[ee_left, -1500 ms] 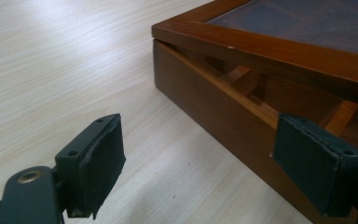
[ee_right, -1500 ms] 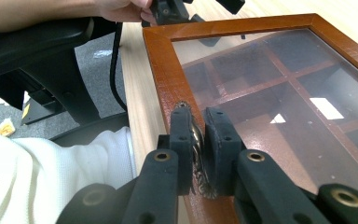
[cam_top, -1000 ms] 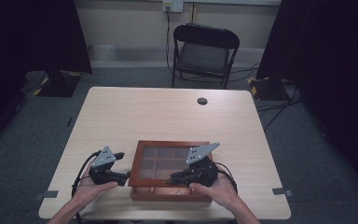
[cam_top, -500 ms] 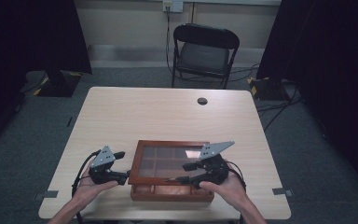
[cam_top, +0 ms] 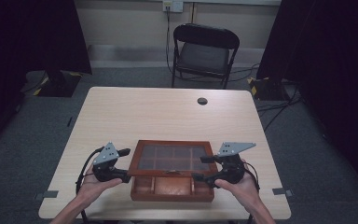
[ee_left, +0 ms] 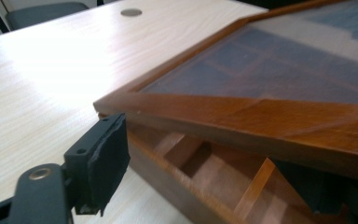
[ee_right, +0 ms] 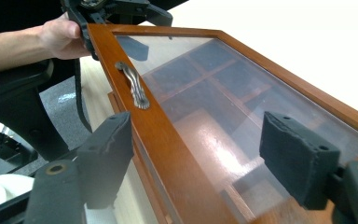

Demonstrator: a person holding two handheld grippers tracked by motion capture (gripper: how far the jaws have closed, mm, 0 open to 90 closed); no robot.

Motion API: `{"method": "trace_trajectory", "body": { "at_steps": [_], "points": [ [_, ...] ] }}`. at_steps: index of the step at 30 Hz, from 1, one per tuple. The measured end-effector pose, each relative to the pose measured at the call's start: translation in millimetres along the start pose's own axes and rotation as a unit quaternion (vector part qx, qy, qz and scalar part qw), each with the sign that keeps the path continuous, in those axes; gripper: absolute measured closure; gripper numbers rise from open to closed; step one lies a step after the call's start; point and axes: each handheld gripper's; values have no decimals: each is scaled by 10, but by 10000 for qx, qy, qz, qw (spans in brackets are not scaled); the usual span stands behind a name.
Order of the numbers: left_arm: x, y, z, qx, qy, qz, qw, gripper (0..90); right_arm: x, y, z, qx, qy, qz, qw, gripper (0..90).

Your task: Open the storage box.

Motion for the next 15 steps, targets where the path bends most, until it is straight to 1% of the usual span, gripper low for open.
{"method": "trace_trajectory", "body": {
  "at_steps": [1, 4, 5, 6, 7, 8, 9, 10, 13, 15],
  "points": [
    [-1, -32, 8, -41, 13, -27, 10000, 212, -28, 9, -3, 7, 34, 12, 10000, 235],
    [-4, -73, 22, -74, 52, -53, 9999, 232, -67, 17, -6, 20, 77, -33, 10000, 227],
    [-9, -123, 35, -30, 70, -69, 9999, 240, -81, 17, -7, 12, 70, -80, 9999, 225],
    [-9, -123, 35, -30, 70, -69, 9999, 249, -81, 17, -7, 12, 70, -80, 9999, 225],
    [-6, -163, 38, -34, 95, -80, 9999, 259, -107, 6, -5, -4, 110, -163, 9998, 222],
    [-6, -163, 38, -34, 95, -80, 9999, 265, -107, 6, -5, -4, 110, -163, 9998, 222],
    [9, -199, 41, -60, 150, -80, 9998, 267, -128, -15, -6, -36, 133, -211, 9997, 218],
    [13, -217, 42, -81, 164, -84, 9998, 264, -137, -26, -9, -66, 175, -196, 9996, 212],
    [19, -239, 51, -160, 219, -128, 9995, 269, -158, -43, -18, -79, 195, -235, 9995, 210],
    [18, -276, 68, -180, 242, -99, 9995, 277, -195, -55, -41, -104, 275, -274, 9992, 181]
  ]
}}
Point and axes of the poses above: each handheld gripper's, and its own axes: x roughly forward along the jaws, y roughly out of its underside, z roughly to its left, and after that the axes turned 5 degrees about -y, right-handed
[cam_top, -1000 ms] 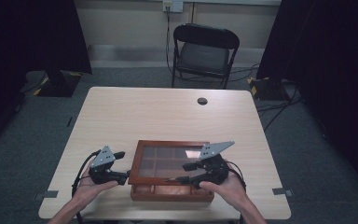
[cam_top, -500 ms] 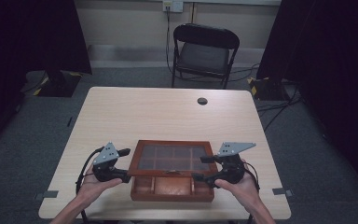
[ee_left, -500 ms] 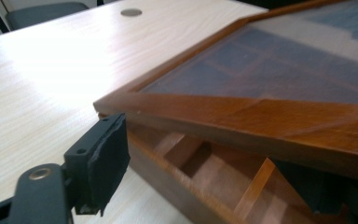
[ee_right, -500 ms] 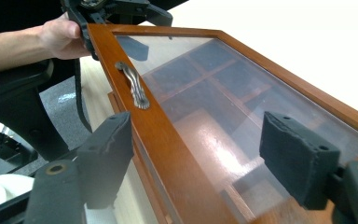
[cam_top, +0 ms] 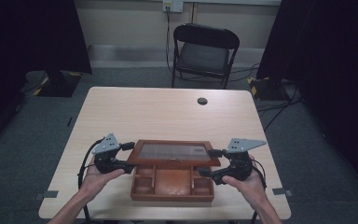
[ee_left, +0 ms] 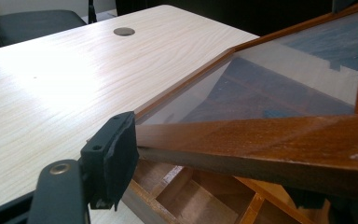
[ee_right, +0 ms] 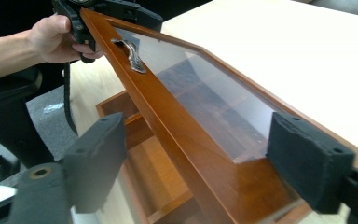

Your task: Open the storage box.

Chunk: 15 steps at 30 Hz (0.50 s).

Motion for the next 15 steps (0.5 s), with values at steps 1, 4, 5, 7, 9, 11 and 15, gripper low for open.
{"method": "trace_trajectory", "body": {
  "at_steps": [1, 4, 5, 7, 9, 11, 15],
  "points": [
    [-4, -10, 5, 17, -26, 5, 10000, 281, -10, 1, -8, 7, 48, -2, 10000, 175],
    [0, -21, 18, -39, -1, -3, 10000, 279, -33, 12, -34, -12, 158, -18, 9999, 156],
    [-2, -27, 22, -32, 3, 36, 10000, 279, -36, 15, -44, 5, 213, 1, 9998, 149],
    [1, -35, 26, -19, 18, 34, 10000, 281, -36, 20, -55, 4, 235, 3, 9997, 146],
    [-2, -56, 28, 13, 19, 79, 10000, 284, -38, 29, -83, 28, 272, 3, 9996, 145],
    [-3, -81, 36, 25, 10, 87, 10000, 295, -39, 34, -122, 26, 379, -9, 9993, 147],
    [-1, -116, 53, -25, 57, 26, 10000, 331, -37, 31, -156, 11, 470, -2, 9989, 149]
  ]
}}
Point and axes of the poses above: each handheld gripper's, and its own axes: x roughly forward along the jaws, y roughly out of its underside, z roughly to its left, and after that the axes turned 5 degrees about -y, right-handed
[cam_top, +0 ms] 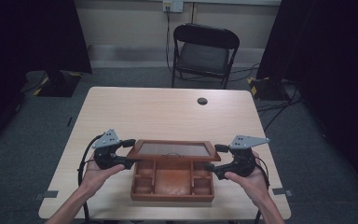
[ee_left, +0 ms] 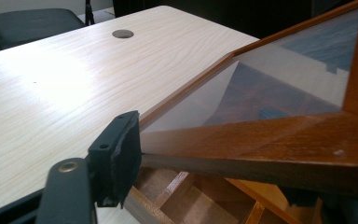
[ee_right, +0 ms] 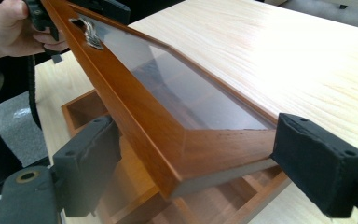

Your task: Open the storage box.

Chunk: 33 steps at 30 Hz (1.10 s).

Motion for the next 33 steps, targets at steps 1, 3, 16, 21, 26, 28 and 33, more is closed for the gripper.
{"method": "trace_trajectory", "body": {
  "at_steps": [1, 3, 16, 21, 26, 28, 33],
  "points": [
    [0, -6, 12, -72, 6, -32, 10000, 335, 9, -2, -32, 13, 61, 34, 10000, 153],
    [0, -9, 22, -97, 36, -6, 9999, 334, 22, 5, -63, 46, 93, 6, 9999, 166],
    [60, -112, 56, -86, 49, 43, 9999, 367, 101, -22, -250, 210, 93, -190, 9996, 281],
    [110, -149, 63, -100, 12, 32, 9999, 374, 136, -69, -298, 261, 31, -258, 9993, 333],
    [125, -192, 83, -81, -25, 25, 10000, 382, 168, -116, -313, 225, -13, -309, 9993, 368],
    [132, -212, 97, -84, -18, -1, 10000, 398, 177, -146, -321, 228, -26, -325, 9992, 375],
    [156, -236, 144, -197, 50, -115, 9997, 427, 207, -201, -359, 234, -31, -418, 9988, 396]
  ]
}}
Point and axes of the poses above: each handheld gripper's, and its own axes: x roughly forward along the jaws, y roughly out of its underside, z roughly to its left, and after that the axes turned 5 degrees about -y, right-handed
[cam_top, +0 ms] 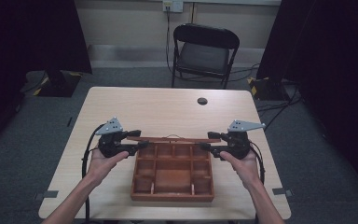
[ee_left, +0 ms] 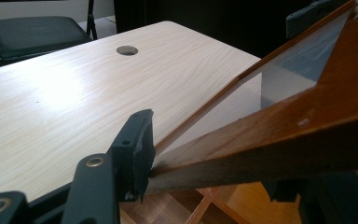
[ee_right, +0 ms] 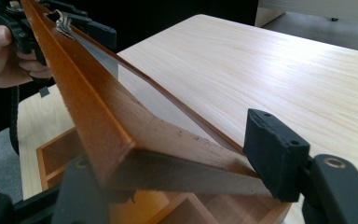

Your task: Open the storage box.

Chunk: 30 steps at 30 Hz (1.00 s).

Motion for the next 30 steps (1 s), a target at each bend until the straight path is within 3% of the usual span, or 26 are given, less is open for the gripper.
{"method": "trace_trajectory", "body": {
  "at_steps": [10, 17, 30],
  "points": [
    [38, -86, 52, 59, -94, -9, 9999, 427, 60, -47, -105, 106, 1, -44, 9999, 410],
    [105, -87, 116, -96, -28, -82, 9999, 434, 128, -54, -222, 276, 6, -29, 9996, 415],
    [215, -112, 220, -158, -176, -52, 9997, 462, 245, -16, -404, 410, 52, -51, 9991, 415]
  ]
}}
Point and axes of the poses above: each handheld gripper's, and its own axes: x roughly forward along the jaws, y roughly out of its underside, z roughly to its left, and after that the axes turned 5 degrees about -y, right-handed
